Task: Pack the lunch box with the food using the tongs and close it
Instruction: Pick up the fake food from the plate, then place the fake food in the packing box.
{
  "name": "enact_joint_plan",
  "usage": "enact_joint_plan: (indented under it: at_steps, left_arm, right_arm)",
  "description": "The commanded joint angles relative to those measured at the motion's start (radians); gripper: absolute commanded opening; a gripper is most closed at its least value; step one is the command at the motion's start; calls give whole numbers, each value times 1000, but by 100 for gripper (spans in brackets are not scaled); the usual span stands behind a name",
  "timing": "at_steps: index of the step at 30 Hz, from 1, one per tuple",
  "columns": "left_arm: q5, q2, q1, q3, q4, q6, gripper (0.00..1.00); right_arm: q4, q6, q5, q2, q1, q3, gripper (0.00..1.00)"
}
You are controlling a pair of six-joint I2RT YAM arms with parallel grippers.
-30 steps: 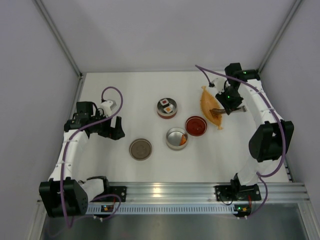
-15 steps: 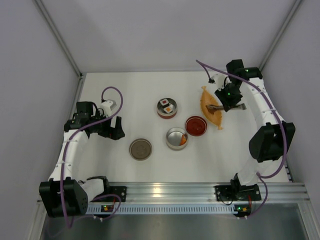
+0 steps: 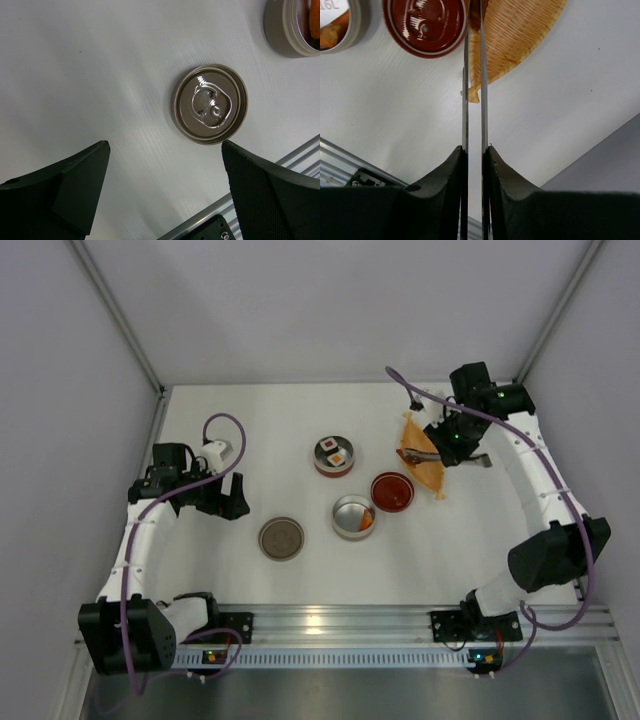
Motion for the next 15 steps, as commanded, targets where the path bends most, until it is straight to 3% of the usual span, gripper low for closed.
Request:
enact_joint_plan:
  at_steps: [1, 15]
  left_arm:
    - [21, -7, 3, 7, 23, 13, 98]
    - [22, -8, 4, 6, 20, 8, 98]
  right_arm:
    - [-63, 33, -40, -97, 70, -37, 12]
    - [-116, 105, -109, -163, 309, -86, 12]
